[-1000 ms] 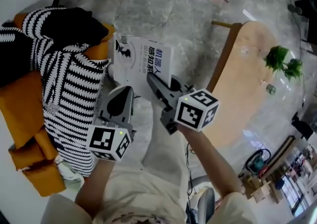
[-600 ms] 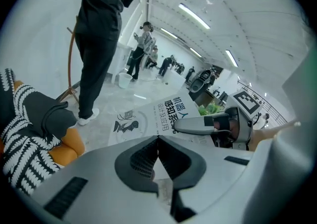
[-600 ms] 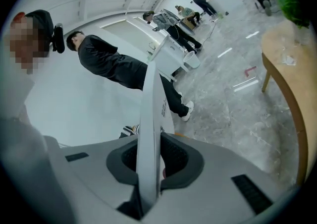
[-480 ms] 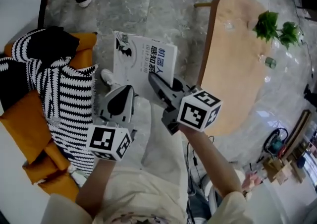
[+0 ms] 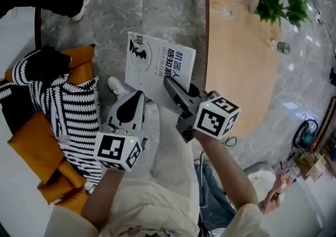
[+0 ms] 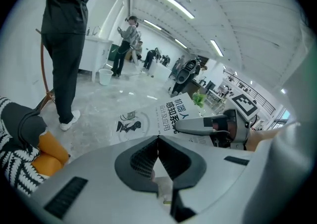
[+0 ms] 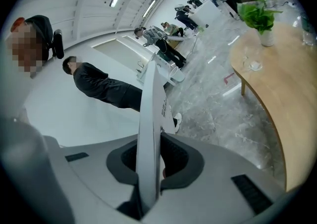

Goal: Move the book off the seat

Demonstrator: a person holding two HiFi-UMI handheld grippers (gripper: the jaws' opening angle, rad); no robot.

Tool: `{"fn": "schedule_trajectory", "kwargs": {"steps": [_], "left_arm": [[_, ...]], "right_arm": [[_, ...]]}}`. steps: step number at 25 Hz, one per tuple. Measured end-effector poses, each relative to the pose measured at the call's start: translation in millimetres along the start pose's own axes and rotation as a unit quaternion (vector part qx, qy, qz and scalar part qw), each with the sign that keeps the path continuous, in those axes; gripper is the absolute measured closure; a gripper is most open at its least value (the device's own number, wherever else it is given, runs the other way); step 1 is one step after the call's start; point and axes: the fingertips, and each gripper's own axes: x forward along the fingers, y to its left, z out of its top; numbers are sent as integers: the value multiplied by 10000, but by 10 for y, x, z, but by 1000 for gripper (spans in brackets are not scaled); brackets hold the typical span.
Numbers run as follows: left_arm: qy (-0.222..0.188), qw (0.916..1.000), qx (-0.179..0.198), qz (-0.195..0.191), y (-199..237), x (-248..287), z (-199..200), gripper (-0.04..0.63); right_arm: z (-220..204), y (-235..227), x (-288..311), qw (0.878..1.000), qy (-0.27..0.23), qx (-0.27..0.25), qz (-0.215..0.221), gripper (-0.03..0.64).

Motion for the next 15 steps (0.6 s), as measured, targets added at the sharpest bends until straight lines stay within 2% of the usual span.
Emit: {"fn": "schedule_trajectory", "kwargs": {"steps": [10, 15], "left_arm": [[214, 9982, 420, -379, -413, 315, -28, 588], [394, 9951, 680, -598, -705, 591, -63, 588]], "right_arm": [[159, -355, -482, 9966, -686, 420, -185, 569], [230, -678, -747, 9917, -1020, 704, -334, 569]]}}
